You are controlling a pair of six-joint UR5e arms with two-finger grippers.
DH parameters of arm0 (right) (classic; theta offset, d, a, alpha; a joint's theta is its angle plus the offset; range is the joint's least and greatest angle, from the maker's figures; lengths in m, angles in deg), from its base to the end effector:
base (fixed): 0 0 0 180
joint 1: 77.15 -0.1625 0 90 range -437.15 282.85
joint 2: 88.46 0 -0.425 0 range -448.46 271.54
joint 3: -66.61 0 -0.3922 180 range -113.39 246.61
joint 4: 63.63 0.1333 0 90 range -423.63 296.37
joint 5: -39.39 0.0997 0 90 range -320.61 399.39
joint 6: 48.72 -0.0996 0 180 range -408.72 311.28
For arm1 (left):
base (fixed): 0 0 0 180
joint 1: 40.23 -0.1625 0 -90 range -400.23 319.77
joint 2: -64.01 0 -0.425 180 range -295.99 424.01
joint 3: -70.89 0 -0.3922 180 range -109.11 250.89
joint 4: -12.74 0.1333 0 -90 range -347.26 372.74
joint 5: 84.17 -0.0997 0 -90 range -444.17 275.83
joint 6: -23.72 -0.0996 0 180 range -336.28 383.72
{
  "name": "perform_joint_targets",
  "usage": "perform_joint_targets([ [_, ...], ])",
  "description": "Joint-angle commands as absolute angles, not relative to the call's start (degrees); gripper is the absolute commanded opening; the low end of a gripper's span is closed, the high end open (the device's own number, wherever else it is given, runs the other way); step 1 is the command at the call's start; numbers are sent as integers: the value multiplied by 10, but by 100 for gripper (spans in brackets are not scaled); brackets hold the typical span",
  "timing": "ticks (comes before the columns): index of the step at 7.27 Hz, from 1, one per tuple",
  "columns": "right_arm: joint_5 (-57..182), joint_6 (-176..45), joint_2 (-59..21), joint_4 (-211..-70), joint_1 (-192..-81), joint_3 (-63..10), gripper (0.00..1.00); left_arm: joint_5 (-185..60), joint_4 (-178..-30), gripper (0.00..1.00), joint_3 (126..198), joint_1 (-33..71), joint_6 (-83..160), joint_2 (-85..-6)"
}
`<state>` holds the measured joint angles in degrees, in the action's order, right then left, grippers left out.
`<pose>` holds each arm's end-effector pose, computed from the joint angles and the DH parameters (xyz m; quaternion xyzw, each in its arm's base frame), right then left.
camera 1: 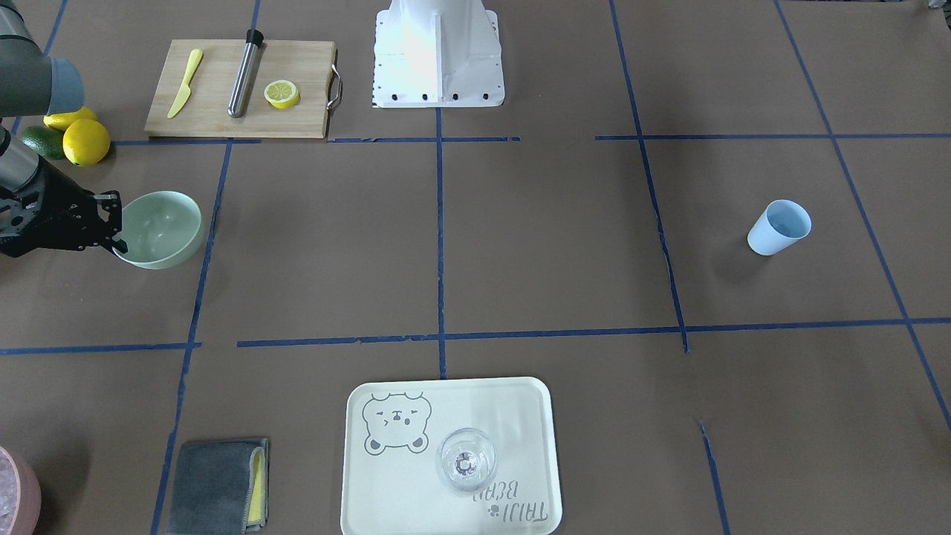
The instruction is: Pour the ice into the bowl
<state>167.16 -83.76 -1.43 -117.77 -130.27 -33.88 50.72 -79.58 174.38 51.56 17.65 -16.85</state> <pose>-0.2591 -0.4658 0.4713 0.1468 -0.4699 -0.1488 0.8576 -0.0764 -0.4286 0.6109 0.0798 0.3766 0.0566 0.9212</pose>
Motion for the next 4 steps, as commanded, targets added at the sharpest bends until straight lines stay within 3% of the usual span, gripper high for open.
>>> perform_joint_targets([
  [1, 1656, -956, -105, -1213, -1241, -342, 0, 506, -795, 100, 1743, 515, 177, -168],
  [4, 1555, -1042, -310, -1442, -1144, -335, 0, 506, -795, 100, 1745, 516, 177, -168],
])
